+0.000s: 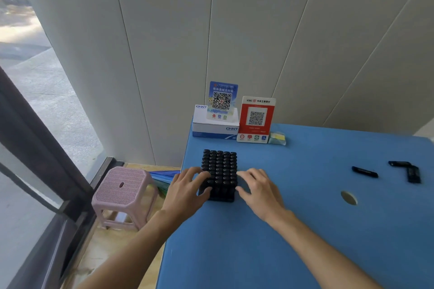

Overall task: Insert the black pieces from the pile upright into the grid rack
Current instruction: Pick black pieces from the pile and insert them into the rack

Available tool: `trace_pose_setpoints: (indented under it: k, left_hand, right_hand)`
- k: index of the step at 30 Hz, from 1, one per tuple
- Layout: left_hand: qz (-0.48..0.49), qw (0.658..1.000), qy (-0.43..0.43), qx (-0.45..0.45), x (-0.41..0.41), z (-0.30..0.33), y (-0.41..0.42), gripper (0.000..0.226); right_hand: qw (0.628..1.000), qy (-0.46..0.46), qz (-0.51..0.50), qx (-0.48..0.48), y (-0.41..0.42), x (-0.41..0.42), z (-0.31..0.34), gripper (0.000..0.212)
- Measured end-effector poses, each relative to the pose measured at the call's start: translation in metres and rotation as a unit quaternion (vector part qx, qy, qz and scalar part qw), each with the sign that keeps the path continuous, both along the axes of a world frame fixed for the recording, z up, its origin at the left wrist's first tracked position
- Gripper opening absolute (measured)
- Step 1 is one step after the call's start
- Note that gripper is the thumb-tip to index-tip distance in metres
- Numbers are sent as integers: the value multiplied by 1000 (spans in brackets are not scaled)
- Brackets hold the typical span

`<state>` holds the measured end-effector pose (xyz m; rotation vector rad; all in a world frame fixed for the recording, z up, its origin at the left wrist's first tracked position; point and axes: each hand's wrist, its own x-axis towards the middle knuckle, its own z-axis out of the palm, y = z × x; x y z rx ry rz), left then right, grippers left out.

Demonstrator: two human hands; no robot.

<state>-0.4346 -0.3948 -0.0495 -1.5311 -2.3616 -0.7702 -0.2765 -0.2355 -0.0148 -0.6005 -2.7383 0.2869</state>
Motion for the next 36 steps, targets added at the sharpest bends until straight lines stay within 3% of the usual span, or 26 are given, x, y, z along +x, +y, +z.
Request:
trace_pose_setpoints:
  k: [10, 24, 29, 36]
  left_hand:
    - [-43, 997, 58, -3, 101, 13, 65, 38]
    - [-101, 993, 33, -45, 322, 3, 193, 33]
    - [-134, 989, 36, -54, 362, 0, 238, 39]
    - [-130, 989, 17, -72, 360, -8, 325, 35]
  right_hand:
    - [994, -12, -101, -37, 65, 146, 15, 42]
    - [965, -7, -247, -82, 175, 421, 14, 39]
    - [955, 4, -279, -102, 213, 458, 9, 39]
    - [954, -14, -275, -122, 281, 458, -2, 39]
